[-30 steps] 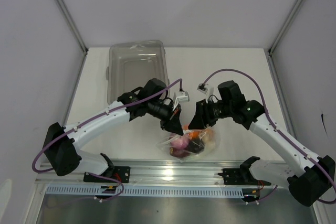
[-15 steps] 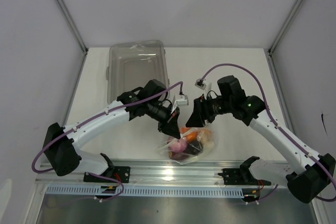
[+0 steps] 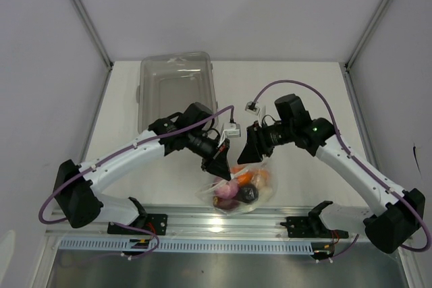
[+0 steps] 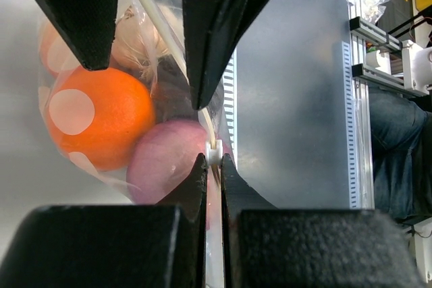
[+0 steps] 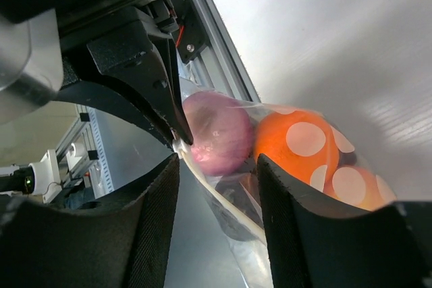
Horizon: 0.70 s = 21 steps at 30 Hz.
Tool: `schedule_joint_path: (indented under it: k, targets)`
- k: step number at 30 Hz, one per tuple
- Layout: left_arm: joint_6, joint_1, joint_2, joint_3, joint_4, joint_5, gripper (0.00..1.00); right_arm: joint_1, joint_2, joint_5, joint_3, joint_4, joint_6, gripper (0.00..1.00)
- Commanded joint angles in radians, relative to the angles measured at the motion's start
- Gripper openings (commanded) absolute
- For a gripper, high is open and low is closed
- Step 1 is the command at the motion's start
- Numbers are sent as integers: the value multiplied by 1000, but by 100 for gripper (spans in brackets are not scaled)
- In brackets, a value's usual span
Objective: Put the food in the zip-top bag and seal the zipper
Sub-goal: Zip the zipper food storage bag at the center of the board.
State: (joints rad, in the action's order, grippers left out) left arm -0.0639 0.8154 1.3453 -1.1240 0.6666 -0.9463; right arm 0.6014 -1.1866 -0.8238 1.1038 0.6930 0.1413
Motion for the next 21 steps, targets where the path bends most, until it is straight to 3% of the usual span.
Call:
schedule_joint_path:
  k: [1,21]
  targets:
    - [-13,-5,-58,13,-41,-22,1,8,22,-28,2,2,-13,52]
    - [27,-25,-81,27,-87,37,1,101,68,-12,-101,-27,40,42]
